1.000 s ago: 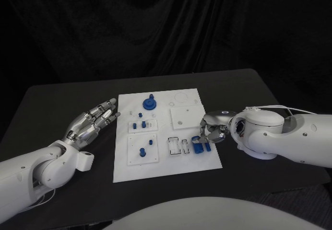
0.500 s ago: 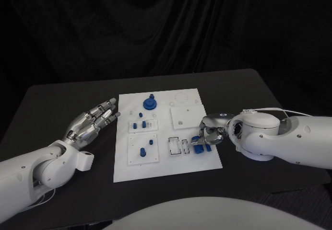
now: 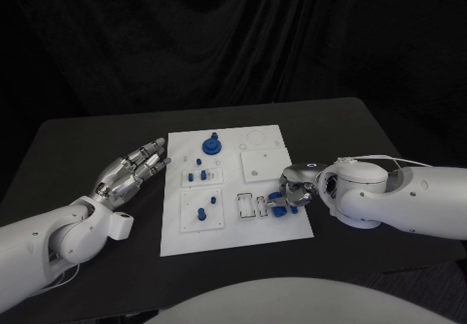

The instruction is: Assemble the parts on the task board

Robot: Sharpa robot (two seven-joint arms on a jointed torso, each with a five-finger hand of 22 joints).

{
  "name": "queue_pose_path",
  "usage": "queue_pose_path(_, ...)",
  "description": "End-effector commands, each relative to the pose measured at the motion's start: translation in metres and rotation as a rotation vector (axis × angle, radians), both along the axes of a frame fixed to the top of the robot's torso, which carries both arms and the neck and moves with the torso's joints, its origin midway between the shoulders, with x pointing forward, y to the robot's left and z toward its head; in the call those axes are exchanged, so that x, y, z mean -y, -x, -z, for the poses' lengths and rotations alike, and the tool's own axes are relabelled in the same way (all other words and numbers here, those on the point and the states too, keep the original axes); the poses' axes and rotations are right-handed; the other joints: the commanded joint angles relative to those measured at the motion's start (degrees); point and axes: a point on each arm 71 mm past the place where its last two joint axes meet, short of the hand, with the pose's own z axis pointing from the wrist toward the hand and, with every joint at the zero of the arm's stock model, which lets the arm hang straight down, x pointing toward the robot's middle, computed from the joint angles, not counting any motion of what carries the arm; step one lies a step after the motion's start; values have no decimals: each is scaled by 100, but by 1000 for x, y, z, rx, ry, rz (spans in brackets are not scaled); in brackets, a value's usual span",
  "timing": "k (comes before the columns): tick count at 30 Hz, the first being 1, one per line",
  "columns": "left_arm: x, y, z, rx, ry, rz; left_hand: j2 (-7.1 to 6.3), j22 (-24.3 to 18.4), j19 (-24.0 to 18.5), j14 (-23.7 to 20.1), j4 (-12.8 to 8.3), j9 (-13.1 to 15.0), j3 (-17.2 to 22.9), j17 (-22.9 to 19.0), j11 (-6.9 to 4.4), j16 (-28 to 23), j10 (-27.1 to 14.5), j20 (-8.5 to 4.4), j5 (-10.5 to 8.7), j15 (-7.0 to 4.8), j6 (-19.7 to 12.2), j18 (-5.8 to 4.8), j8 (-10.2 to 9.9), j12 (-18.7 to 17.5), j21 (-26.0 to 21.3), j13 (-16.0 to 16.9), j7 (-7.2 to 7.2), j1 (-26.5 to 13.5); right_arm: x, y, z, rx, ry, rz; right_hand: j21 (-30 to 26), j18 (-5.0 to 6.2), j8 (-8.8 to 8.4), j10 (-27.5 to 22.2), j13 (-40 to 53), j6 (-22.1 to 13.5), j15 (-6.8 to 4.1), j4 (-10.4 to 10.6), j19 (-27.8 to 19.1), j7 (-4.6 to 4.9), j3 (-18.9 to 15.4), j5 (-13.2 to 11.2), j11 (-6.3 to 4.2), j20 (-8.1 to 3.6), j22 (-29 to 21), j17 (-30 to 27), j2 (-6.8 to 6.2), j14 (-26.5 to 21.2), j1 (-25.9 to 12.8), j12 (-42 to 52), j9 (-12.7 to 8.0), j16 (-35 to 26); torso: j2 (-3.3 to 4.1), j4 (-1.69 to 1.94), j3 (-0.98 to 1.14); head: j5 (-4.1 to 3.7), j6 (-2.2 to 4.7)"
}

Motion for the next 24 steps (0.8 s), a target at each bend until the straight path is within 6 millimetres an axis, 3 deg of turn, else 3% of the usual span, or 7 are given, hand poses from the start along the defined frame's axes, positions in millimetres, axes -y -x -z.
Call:
queue_pose_path(1, 1, 1, -4, 30, 42, 7, 11, -7, -17, -8, -30, -6, 9, -9, 6, -29, -28, 41, 41, 37, -14, 58, -12, -40, 35, -7, 11, 69, 0, 1, 5, -26, 10, 6, -39, -18, -69, 617, 1505, -5, -32, -25, 424, 14, 38, 98, -19, -24, 1354, 1070, 41, 510, 52, 15, -15, -39, 2, 0, 4, 10, 0)
queue_pose_path(7, 1, 1, -3, 26, 41, 9, 11, -8, -15, -6, -46, -3, 18, -8, -3, -27, -28, 53, 48, 41, 0, 63, -8, -39, 36, -6, 47, 81, -2, 2, 11, -75, -13, 14, -47, -15, -239, 617, 1505, 54, -28, -188, 417, 19, 147, 628, -14, -18, 1350, 1054, -4, 508, 383, 15, -23, -43, 0, 9, -2, 25, 0)
queue_pose_path(10, 1, 0, -3, 26, 41, 9, 11, -9, -14, -6, -54, -2, 22, -8, -5, -28, -29, 61, 52, 42, 9, 66, -6, -41, 37, -7, 61, 85, -3, 2, 13, -91, -22, 19, -46, -15, -315, 617, 1505, 67, -28, -331, 416, 23, 234, 1065, -13, -19, 1349, 1042, -31, 505, 572, 15, -26, -47, 0, 11, -3, 23, 0)
queue_pose_path(14, 1, 0, -3, 25, 41, 10, 11, -12, -15, -5, -57, -1, 24, -8, -7, -27, -30, 63, 55, 43, 12, 67, -5, -43, 36, -7, 66, 86, -3, 2, 16, -128, -45, 40, -53, -13, -337, 617, 1505, 89, -24, -378, 412, 22, 260, 1180, -14, -17, 1347, 1034, -52, 504, 620, 15, -20, -50, 4, 7, -2, 33, 0)
queue_pose_path(16, 1, 0, -3, 25, 40, 10, 10, -10, -13, -6, -62, -1, 26, -8, -9, -27, -30, 67, 58, 43, 11, 69, -4, -44, 37, -7, 74, 89, -2, 3, 17, -151, -68, 58, -57, -11, -341, 617, 1505, 134, -36, -517, 410, -5, 363, 1644, -37, -23, 1345, 1026, -80, 502, 758, 15, 24, -52, 4, 4, -3, 58, 0)
queue_pose_path(19, 1, 0, -3, 25, 40, 10, 10, -10, -13, -6, -62, -1, 26, -8, -9, -27, -30, 67, 58, 43, 11, 69, -4, -44, 37, -7, 74, 89, -2, 3, 17, -171, -104, 87, -55, -11, -325, 617, 1505, 167, -56, -620, 410, -34, 489, 2091, -63, -39, 1345, 1026, -79, 502, 837, 15, 83, -51, 7, 9, -4, 73, 0)
queue_pose_path(24, 1, 0, -3, 24, 40, 11, 9, -11, -13, -7, -66, -1, 28, -9, -9, -28, -32, 69, 62, 44, 12, 70, -4, -48, 37, -8, 79, 92, 1, 2, 18, -198, -188, 157, -53, -12, -289, 617, 1505, 170, -78, -786, 410, -64, 687, 2596, -91, -62, 1346, 1019, -108, 501, 914, 15, 183, -52, 8, 7, -5, 72, 0)
